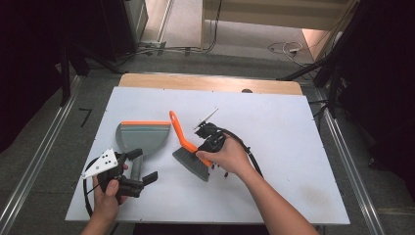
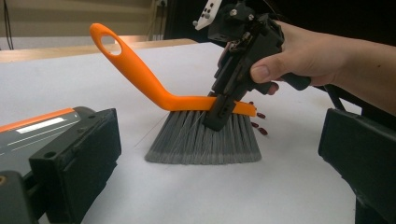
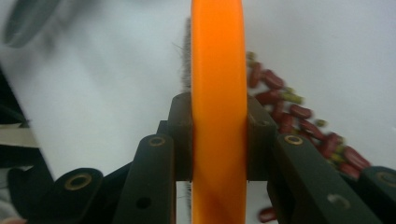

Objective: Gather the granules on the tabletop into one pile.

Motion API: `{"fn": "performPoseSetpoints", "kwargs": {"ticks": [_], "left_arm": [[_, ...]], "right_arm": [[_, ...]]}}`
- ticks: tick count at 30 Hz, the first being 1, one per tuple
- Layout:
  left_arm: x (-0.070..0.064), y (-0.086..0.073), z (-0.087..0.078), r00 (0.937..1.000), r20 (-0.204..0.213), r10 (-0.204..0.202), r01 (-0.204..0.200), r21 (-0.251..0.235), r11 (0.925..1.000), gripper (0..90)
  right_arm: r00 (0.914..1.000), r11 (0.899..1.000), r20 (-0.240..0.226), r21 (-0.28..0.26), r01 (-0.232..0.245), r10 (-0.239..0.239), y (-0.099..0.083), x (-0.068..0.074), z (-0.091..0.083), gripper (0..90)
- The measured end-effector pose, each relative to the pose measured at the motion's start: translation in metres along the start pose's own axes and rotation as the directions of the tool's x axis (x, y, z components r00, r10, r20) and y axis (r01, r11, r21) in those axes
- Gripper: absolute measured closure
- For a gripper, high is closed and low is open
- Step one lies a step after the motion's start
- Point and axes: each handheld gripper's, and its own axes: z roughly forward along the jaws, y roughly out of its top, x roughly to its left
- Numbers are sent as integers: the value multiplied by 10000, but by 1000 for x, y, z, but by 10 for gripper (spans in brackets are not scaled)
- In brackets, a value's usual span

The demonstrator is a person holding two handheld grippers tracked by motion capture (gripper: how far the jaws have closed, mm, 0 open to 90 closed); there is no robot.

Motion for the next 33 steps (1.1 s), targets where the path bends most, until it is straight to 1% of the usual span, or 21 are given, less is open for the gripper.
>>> {"fn": "performPoseSetpoints", "kwargs": {"ticks": [1, 2, 4, 5, 6, 8, 12, 18, 21, 22, 23, 24, 27, 28, 29, 33], "left_arm": [[0, 0, 0, 10000, 7, -7, 7, 4, 10000, 2], [-1, 0, 0, 10000, -8, 2, -2, 21, 10000, 2], [-1, 0, 1, 10000, 2, -8, 8, 30, 10000, 2], [-1, 0, 0, 10000, -6, -10, 10, 30, 10000, 2], [-1, 0, 0, 10000, -9, -7, 7, 35, 10000, 2], [-1, 0, 0, 10000, -18, 10, -10, 30, 10000, 2], [-1, 0, 0, 10000, -20, 0, 0, 36, 10000, 2], [-2, 0, 1, 10000, 1, 1, -1, 52, 10000, 2], [-2, -1, 1, 10000, 0, 8, -8, 63, 10000, 3], [-2, -1, 1, 10000, -3, -4, 4, 63, 10000, 2], [-2, -1, 1, 10000, -5, -9, 9, 64, 10000, 3], [-2, -1, 1, 10000, -4, -4, 4, 63, 10000, 3], [-1, -1, 1, 10000, -15, 6, -6, 88, 10000, 2], [-2, -1, 1, 10000, -13, -10, 10, 87, 10000, 2], [-1, -1, 1, 10000, -8, -1, 1, 94, 10000, 2], [-2, -1, 1, 10000, -10, -14, 15, 80, 10000, 2]], "right_arm": [[9995, 9995, -108, -46, -300, 300, 0, -2, 0, 681], [9988, 9988, -66, -10, -483, 483, -1, -5, 0, 681], [9975, 9976, -111, -13, -698, 698, -2, -10, -2, 681], [9975, 9975, -29, -8, -707, 707, -3, -12, -3, 681], [9964, 9964, -50, -10, -849, 849, -4, -14, -4, 681], [9937, 9936, 60, -112, -1122, 1123, -6, -21, -8, 680], [9876, 9873, -38, -241, -1569, 1568, -13, -35, -13, 679], [9821, 9811, 68, -469, -1878, 1883, -23, -49, -21, 678], [9776, 9765, 159, -538, -2089, 2100, -27, -56, -26, 678], [9747, 9736, 180, -552, -2214, 2227, -29, -58, -28, 678], [9757, 9743, 214, -623, -2164, 2181, -30, -61, -29, 678], [9748, 9734, 232, -651, -2199, 2217, -32, -63, -30, 678], [9684, 9670, 275, -673, -2456, 2479, -35, -68, -35, 678], [9686, 9670, 278, -708, -2446, 2470, -36, -70, -35, 678], [9667, 9653, 295, -696, -2518, 2543, -37, -71, -36, 678], [9641, 9625, 365, -789, -2596, 2630, -40, -75, -39, 678]]}}
